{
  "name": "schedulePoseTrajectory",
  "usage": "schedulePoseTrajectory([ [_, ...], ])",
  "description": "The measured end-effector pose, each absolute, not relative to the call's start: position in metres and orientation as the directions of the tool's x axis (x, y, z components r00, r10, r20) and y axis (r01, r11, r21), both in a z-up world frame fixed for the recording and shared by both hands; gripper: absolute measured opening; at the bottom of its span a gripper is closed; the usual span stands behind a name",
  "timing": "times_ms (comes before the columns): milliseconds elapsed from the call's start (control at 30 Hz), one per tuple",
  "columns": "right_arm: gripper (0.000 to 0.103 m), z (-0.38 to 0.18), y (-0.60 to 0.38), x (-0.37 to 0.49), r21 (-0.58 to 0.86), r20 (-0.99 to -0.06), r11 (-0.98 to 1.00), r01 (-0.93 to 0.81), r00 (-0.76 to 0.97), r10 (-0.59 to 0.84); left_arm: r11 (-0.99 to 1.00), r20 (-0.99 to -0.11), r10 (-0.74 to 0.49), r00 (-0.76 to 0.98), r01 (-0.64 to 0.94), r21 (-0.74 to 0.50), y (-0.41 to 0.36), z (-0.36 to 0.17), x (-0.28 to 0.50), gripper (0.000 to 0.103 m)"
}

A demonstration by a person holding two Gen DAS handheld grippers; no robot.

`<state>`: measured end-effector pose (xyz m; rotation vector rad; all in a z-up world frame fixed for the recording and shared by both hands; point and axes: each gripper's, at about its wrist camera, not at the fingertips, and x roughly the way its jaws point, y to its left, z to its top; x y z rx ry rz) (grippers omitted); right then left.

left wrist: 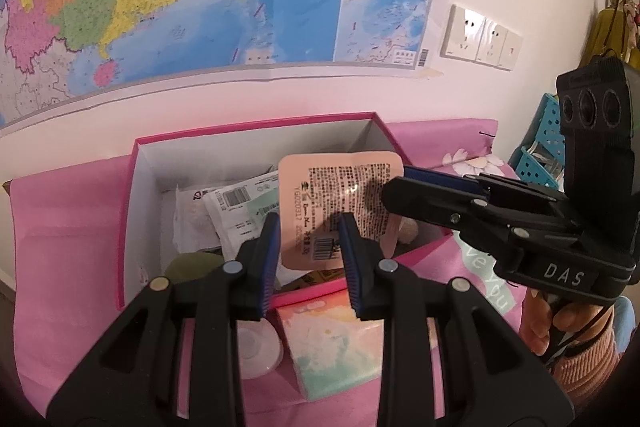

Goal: Organize soft objects

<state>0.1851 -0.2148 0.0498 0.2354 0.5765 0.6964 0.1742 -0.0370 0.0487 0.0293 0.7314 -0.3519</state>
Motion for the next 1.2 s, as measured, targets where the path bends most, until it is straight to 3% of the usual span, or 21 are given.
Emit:
schedulePoseTrajectory([
  [567, 0.022, 0.027, -0.191, 0.225, 0.399, -0.5, 0.764, -0.506, 0.579, 0.644, 0.972, -0.726, -0.203, 0.657, 0.224, -0.069, -0.032, 0.029, 0.21, 0.031],
  [800, 0.023, 0.021, -0.182, 0.224, 0.362, -0.519, 0.787, -0.5, 0.593, 0.616, 0.974, -0.71, -0.209, 0.673, 0.211, -0.087, -0.02, 0.031, 0.204, 0.033],
  [833, 0.023, 0.021, -0.182, 0.221, 0.357, -0.52, 0.788, -0.502, 0.593, 0.614, 0.973, -0.702, -0.21, 0.68, 0.212, -0.086, -0.019, 0.032, 0.2, 0.035],
  [933, 0.023, 0.021, -0.187, 0.209, 0.348, -0.516, 0.792, -0.501, 0.603, 0.608, 0.971, -0.665, -0.215, 0.715, 0.228, -0.07, -0.014, 0.037, 0.182, 0.055],
  [1000, 0.031, 0.022, -0.191, 0.201, 0.337, -0.511, 0.8, -0.497, 0.617, 0.599, 0.969, -0.631, -0.225, 0.742, 0.235, -0.069, -0.009, 0.041, 0.167, 0.061],
  [1033, 0.037, 0.023, -0.194, 0.193, 0.321, -0.506, 0.808, -0.494, 0.631, 0.588, 0.969, -0.618, -0.228, 0.752, 0.237, -0.07, -0.006, 0.043, 0.16, 0.062],
  [1100, 0.046, 0.026, -0.198, 0.179, 0.3, -0.493, 0.815, -0.495, 0.651, 0.577, 0.967, -0.586, -0.24, 0.774, 0.241, -0.078, 0.0, 0.046, 0.143, 0.073],
  [1167, 0.066, 0.029, -0.202, 0.158, 0.261, -0.477, 0.829, -0.495, 0.68, 0.557, 0.968, -0.549, -0.243, 0.8, 0.233, -0.089, 0.008, 0.047, 0.123, 0.098],
  [1200, 0.072, 0.03, -0.203, 0.149, 0.237, -0.469, 0.836, -0.494, 0.695, 0.544, 0.969, -0.534, -0.241, 0.811, 0.229, -0.09, 0.011, 0.046, 0.115, 0.102],
])
